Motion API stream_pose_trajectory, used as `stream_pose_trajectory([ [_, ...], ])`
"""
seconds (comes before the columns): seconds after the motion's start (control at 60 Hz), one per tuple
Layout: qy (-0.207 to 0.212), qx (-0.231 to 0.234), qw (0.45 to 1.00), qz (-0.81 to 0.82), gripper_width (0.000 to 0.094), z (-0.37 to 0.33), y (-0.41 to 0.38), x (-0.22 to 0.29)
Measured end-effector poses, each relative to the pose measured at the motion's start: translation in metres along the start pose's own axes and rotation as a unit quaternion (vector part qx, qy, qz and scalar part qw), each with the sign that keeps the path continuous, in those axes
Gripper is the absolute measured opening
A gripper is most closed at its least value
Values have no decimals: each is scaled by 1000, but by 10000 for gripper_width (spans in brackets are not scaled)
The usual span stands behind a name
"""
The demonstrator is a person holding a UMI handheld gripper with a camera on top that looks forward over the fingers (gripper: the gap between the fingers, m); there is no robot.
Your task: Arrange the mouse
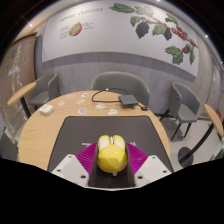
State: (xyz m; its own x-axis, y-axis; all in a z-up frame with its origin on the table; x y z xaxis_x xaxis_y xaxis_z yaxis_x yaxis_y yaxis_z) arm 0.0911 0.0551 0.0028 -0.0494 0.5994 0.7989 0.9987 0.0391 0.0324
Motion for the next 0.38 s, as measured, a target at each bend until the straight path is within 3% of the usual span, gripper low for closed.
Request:
stream_pose_trajectory([
  [0.083,-6,22,1000,-20,589,-11,-2,-4],
  [0.183,33,37,998,-25,868,-37,2,5],
  [0.383,103,94,990,37,858,-116,1,-6],
])
Point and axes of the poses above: the point between the fingertips, and its own axes, seen from behind it with the camera up: y to the right, x up, z forward, the way the camera looks, the point moved 2 cm from there along -z, backward, against the way the camera looks, and after that the axes turned 2 degrees about x, right-handed, at the moved point
